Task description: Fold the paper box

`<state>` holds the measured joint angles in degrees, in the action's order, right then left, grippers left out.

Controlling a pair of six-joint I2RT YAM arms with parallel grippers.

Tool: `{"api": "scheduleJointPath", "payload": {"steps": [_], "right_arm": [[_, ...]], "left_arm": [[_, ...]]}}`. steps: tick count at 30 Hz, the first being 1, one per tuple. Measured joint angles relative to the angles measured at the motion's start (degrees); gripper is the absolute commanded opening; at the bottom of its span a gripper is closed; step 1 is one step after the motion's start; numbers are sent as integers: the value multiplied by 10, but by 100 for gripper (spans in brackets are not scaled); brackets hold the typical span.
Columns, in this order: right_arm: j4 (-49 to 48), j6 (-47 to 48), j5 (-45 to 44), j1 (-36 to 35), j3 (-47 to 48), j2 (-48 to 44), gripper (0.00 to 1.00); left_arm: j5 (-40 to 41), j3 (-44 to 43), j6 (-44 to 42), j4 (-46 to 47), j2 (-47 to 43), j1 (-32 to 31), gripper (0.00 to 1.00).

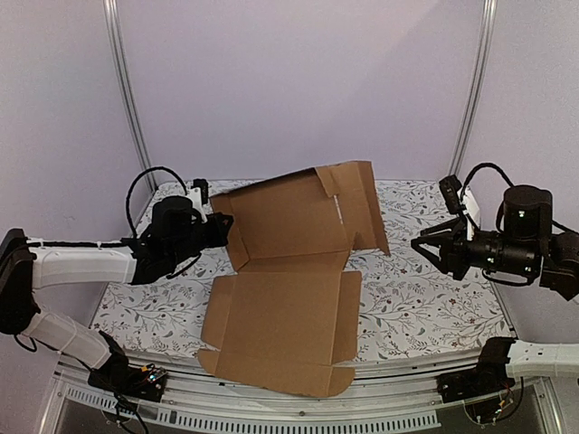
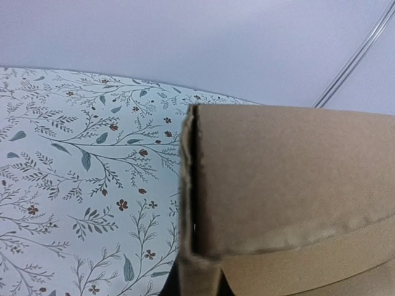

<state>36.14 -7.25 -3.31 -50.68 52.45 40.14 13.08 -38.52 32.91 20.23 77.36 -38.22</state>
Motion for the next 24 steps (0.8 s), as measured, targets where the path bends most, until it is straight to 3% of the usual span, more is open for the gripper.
{"api": "scheduleJointPath", "payload": {"steps": [6,13,24], "right_arm": [[3,16,-2,3,55,57,47],[-7,21,87,47,79,133,55],[-85,4,260,102,80,189,54]], "left_arm": [[-38,0,-15,-1,0,22,0],[-93,0,-30,1,0,37,0],[-142,3,-44,5,-13,39,0]]}}
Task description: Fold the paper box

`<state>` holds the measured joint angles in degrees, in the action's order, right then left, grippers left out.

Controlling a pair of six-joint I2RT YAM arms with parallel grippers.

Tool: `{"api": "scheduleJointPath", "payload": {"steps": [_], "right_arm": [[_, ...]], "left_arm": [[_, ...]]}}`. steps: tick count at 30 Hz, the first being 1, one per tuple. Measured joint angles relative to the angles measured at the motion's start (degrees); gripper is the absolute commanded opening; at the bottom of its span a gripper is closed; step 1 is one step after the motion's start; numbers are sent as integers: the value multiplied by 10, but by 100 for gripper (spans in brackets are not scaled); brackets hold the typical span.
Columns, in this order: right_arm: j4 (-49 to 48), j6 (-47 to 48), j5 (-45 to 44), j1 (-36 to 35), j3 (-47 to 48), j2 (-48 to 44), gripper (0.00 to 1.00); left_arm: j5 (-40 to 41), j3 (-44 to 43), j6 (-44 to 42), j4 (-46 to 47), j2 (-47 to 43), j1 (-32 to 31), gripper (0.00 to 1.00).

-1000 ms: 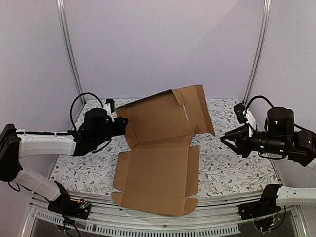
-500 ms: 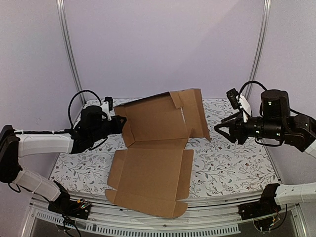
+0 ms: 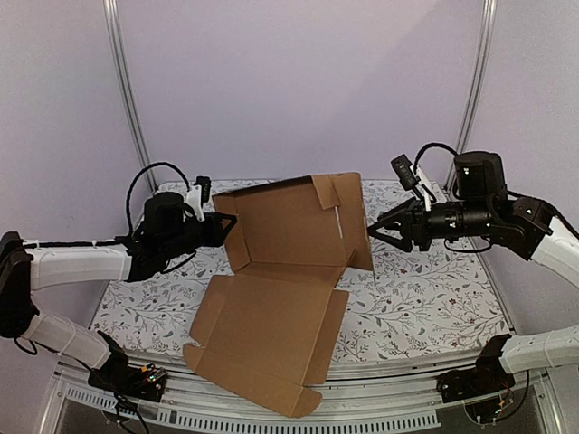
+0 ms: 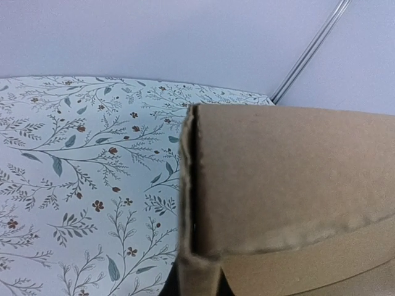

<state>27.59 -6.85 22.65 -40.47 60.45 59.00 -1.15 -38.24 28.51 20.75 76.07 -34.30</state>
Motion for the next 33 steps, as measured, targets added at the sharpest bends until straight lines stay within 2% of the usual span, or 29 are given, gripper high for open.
{"api": "scheduleJointPath", "payload": {"steps": [6,14,20,28,33], "right_arm": [[-54,-31,68,0,0,38,52],[-82,-49,74,-24,6,86,51],[-88,-49,16,-58,24,113,51],[-87,-30,-114,-117,50,154,51],[-87,-23,-179,-136,60,180,48]], "left_arm": [[0,7,0,0,0,1,0],[16,7,0,-2,-5,1,0],[48,7,0,-12,-16,-3,0],[116,7,-2,-51,-25,-30,0],[165,5,-5,-78,-26,-51,0]]}}
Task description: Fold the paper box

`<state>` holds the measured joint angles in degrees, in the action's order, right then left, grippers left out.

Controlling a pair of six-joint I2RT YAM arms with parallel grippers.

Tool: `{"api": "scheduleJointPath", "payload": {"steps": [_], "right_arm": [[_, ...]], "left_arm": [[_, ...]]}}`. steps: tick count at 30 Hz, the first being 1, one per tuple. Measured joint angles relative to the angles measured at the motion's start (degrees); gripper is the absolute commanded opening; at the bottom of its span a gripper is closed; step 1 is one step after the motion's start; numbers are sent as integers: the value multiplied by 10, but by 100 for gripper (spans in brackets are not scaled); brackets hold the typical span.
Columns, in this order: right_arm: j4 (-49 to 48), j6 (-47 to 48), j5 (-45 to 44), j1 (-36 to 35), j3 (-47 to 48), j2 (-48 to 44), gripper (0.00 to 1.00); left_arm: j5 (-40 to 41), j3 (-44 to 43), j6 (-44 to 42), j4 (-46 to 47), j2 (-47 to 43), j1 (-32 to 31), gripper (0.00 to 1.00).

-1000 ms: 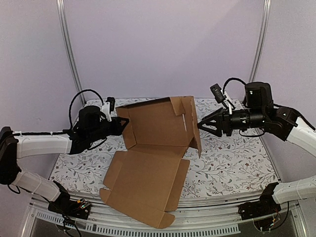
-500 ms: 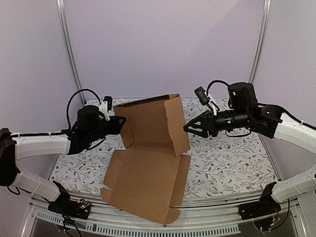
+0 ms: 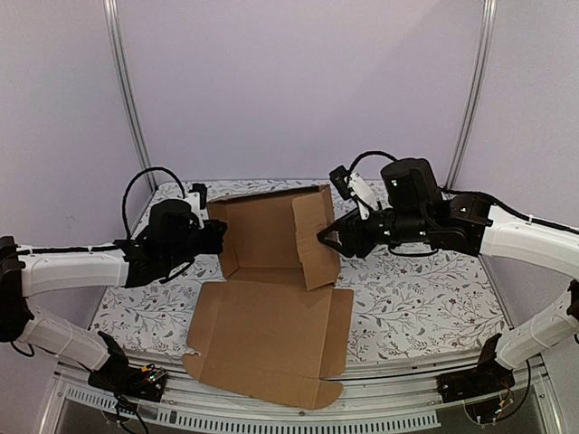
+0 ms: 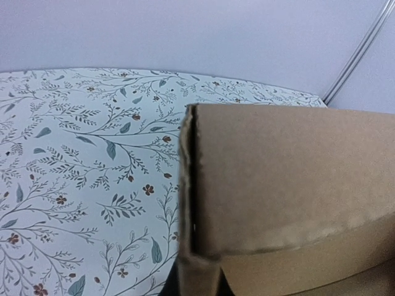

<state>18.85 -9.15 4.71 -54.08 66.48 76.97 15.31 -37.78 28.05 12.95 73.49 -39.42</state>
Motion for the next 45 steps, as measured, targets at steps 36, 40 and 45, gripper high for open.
{"api": "scheduleJointPath", "payload": {"steps": [36,40,45], "right_arm": [[-85,-63,-378,-57,-28,83,37],[-97,-61,-390,-59,-38,80,35],[-111,-55,-401,-60,-55,64,29]], "left_arm": [[334,-73,-18,-103,8,-182,0],[341,-73,-22,-103,8,-188,0],[345,-73,-26,-103,5,-192,0]]}}
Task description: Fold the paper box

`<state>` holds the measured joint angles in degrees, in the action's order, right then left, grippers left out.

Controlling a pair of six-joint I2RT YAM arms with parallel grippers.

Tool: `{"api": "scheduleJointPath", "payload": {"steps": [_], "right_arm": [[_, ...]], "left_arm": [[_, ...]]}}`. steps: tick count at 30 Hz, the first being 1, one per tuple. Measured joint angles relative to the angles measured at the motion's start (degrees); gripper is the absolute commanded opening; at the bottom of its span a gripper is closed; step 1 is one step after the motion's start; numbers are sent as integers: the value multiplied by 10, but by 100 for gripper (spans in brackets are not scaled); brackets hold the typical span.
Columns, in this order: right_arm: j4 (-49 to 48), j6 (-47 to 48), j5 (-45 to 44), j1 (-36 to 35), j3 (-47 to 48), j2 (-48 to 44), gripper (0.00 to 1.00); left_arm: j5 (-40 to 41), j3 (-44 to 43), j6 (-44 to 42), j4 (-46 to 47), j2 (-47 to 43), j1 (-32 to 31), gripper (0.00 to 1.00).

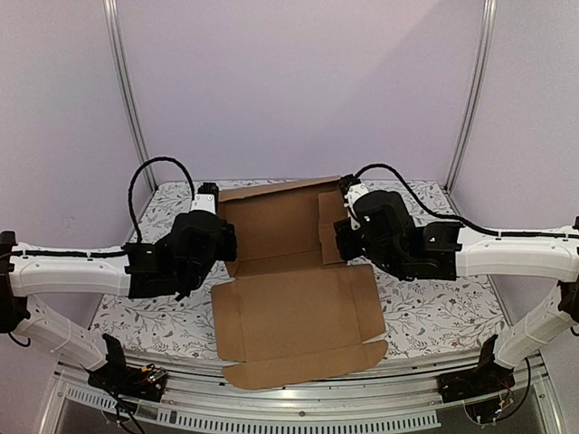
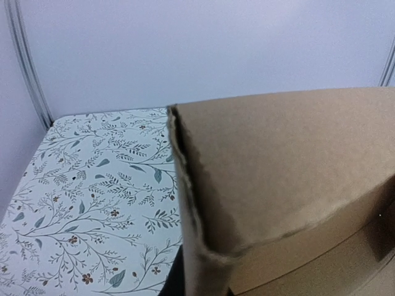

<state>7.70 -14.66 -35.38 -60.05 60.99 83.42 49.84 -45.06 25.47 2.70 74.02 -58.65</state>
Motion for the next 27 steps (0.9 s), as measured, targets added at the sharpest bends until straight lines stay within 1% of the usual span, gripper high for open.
{"api": "scheduleJointPath", "payload": {"steps": [3,4,10,12,17,21,27], "right_arm": [[-8,3,-9,0,-13,-14,27],[-10,4,-12,0,-16,-17,29],[-24,7,-17,0,-33,-38,50],[-33,12,-14,0,-42,-49,53],[-57,21,11,1,-64,-70,55],[-77,23,49,4,-82,-90,62],[-94,27,104,7,-97,-119,66]], "left_arm": [[1,0,-1,0,-4,-1,0],[2,0,-1,0,-5,-1,0],[1,0,-3,0,-14,-2,0],[-2,0,-3,1,-15,-2,0],[-14,0,-3,2,-24,-3,0],[-17,0,-2,2,-24,-5,0],[-25,0,-2,5,-28,-9,0]]}}
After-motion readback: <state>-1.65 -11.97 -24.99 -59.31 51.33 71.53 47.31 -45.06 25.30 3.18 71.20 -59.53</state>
